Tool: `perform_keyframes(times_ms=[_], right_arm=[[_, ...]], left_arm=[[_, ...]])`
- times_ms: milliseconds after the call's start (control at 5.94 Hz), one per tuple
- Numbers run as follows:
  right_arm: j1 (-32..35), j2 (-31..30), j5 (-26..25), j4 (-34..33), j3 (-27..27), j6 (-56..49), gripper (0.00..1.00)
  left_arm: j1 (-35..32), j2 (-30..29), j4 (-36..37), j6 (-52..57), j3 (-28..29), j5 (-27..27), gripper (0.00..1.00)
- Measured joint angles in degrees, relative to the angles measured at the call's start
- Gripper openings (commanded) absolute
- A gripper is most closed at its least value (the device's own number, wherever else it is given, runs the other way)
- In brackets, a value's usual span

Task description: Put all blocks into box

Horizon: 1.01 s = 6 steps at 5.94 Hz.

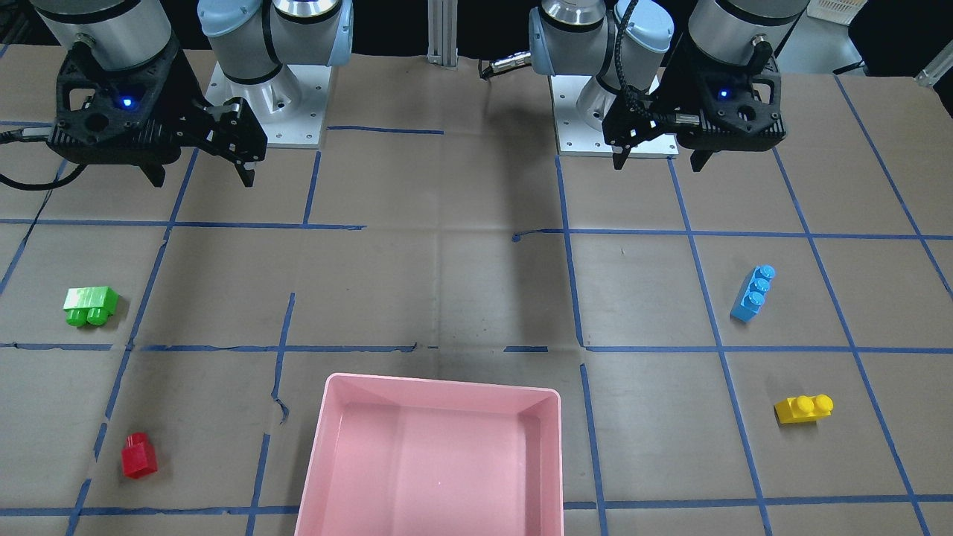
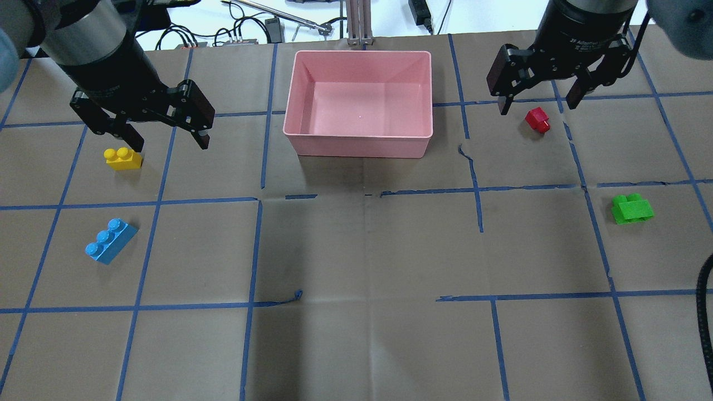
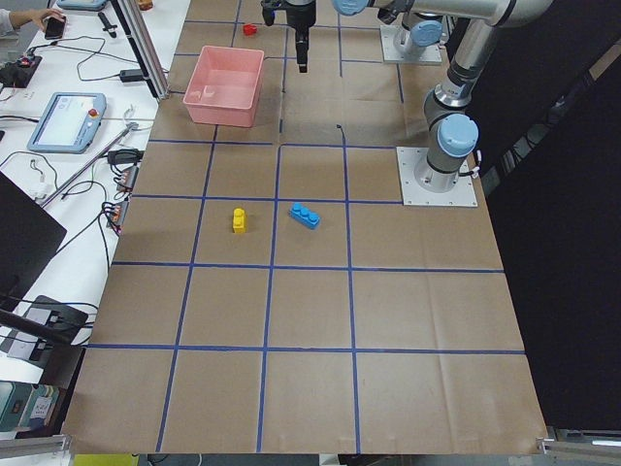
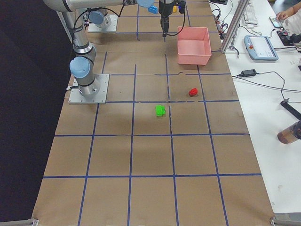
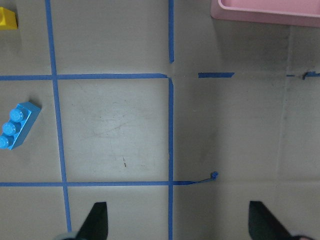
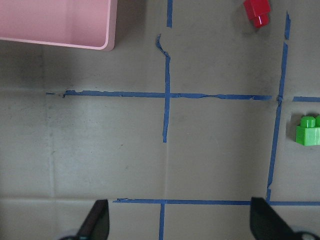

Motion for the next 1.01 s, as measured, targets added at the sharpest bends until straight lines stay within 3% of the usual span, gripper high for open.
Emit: perform_keyframes(times_ms=[673,1010], right_arm=[[0.0,0.1,0.0,-0.1,-0.3,-0.1,1.0],[0.0,0.1,0.0,-0.1,-0.3,-0.1,1.0]], left_arm=[[1.0,0.6,0.2,1.5,-0.1,0.1,0.99],[6.2,0.6,0.6,6.5,-0.2,0.2,0.99]])
